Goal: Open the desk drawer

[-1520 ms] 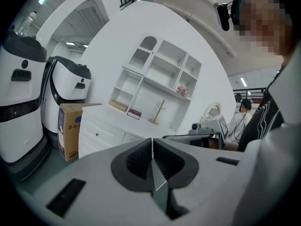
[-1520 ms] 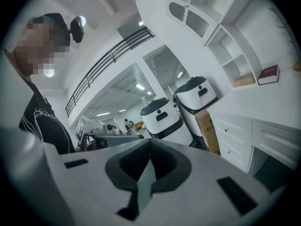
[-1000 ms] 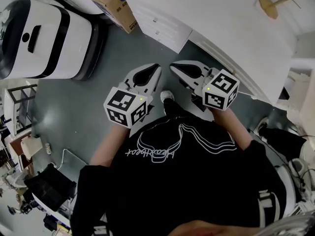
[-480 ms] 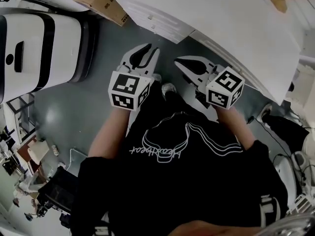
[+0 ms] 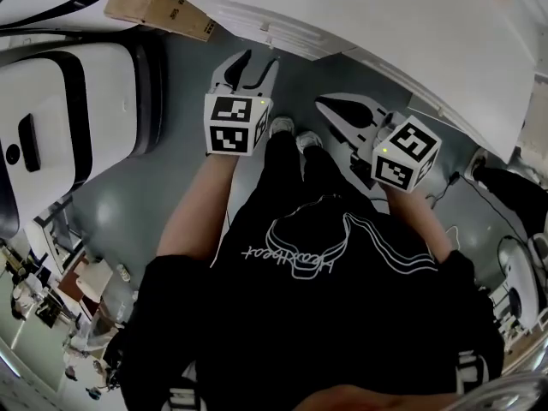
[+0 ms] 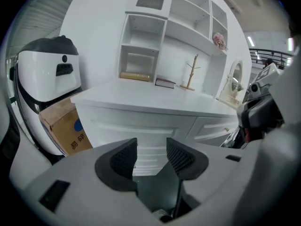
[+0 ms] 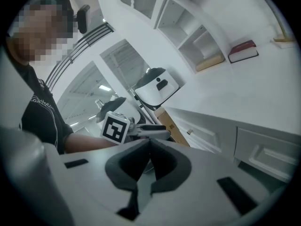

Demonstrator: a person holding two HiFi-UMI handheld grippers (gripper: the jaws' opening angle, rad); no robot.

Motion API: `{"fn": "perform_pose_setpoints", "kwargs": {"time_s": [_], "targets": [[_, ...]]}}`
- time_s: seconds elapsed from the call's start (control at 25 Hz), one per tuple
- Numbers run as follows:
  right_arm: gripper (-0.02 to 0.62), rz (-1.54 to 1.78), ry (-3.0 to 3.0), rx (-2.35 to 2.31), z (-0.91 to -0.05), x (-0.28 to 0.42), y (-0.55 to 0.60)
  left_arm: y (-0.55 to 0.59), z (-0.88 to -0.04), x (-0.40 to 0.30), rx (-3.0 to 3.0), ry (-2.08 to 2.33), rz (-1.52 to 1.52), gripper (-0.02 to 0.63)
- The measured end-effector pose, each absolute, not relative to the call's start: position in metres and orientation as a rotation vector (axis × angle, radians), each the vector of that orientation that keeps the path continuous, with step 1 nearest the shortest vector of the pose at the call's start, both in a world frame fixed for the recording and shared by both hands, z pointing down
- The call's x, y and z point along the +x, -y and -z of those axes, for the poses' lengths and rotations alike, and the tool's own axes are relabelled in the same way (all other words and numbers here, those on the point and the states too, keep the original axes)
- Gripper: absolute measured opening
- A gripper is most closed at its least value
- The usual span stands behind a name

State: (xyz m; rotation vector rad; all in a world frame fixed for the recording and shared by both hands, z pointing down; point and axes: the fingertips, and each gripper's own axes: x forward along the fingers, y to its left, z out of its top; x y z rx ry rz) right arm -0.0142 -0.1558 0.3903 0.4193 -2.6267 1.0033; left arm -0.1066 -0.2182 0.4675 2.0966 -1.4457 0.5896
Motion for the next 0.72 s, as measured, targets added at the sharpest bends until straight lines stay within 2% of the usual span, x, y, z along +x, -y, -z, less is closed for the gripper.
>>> {"fn": "perform_pose_setpoints", "kwargs": {"time_s": [0.28,0.72], "targets": [[0.006,-1.048,2.61,0.524,-0.412,-0.03,0.167,0.255,-0.518,-0.126,2.069,1.44,-0.6,0.184],[0.006,-1.125,2.568,0.613,-0.44,-0.024,0.167,0.286,-0.569,-0.118,2.066,1.434,-0.613,0.183]]}}
